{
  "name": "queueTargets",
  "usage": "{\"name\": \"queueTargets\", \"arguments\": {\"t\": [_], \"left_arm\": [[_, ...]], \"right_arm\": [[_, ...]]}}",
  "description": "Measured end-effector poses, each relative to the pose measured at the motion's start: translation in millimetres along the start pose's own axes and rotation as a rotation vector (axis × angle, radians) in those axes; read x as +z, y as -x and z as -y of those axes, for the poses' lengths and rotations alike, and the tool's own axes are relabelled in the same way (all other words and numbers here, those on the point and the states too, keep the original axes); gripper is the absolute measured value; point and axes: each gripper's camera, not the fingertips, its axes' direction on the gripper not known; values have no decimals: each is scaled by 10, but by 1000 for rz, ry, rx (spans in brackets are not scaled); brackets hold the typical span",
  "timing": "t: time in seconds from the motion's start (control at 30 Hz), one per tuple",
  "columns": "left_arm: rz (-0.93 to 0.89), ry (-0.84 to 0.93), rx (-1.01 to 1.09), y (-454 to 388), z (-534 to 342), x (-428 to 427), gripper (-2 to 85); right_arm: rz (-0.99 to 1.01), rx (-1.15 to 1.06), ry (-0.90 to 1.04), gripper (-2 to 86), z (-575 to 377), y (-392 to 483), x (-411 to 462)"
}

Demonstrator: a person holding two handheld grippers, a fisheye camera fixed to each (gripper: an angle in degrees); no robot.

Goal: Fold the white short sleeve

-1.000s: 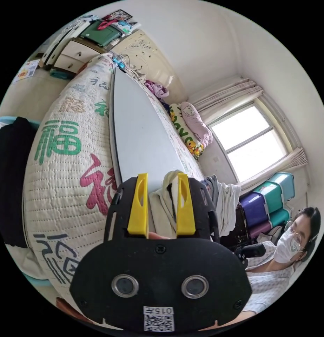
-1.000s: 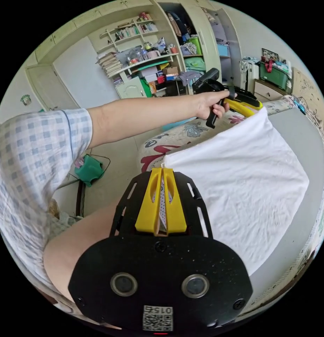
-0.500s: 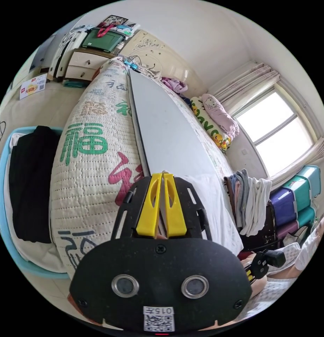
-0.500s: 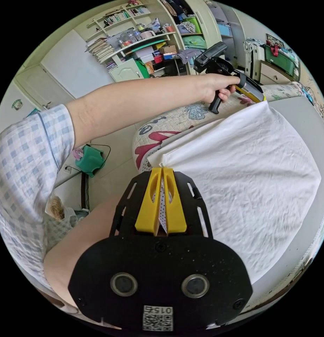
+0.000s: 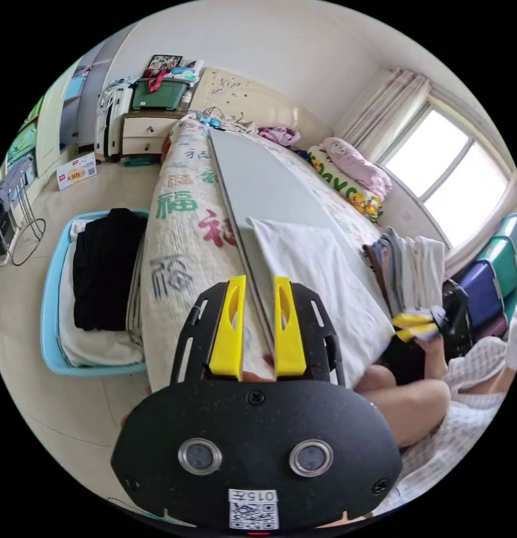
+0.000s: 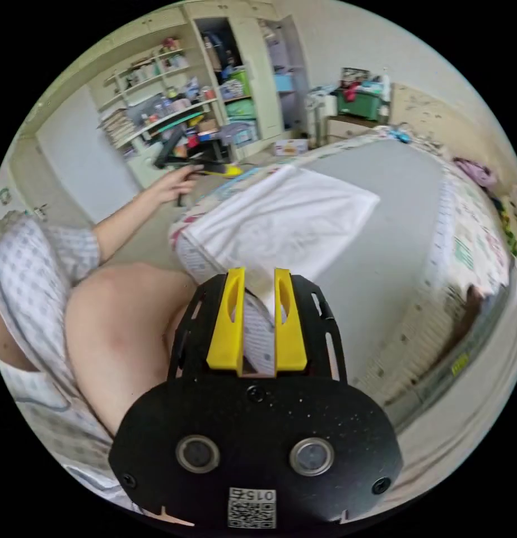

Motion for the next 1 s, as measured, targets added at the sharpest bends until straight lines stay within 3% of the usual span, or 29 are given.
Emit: {"name": "queueTargets", "arguments": {"t": [0.07,0.27,0.37,0.57,1.0], "left_arm": [[-44,-30,17,-409,-586,-234,87],[-31,-63,-60,-874,-1500,-308,89],[-75,-56,-92,-924,-1533,-191,81],[-48,-24,-65,-1048,-1494,-144,7],[-48,-65,-89,-1198,-1969,-272,-3]], "right_arm": [[-123,46,24,110,-191,-78,11],[-136,-41,-23,103,-203,169,133],[-245,7,-20,52,-178,174,182],[-189,125,-43,11,-300,-6,22],[-186,117,27,13,-430,-19,-149]]}}
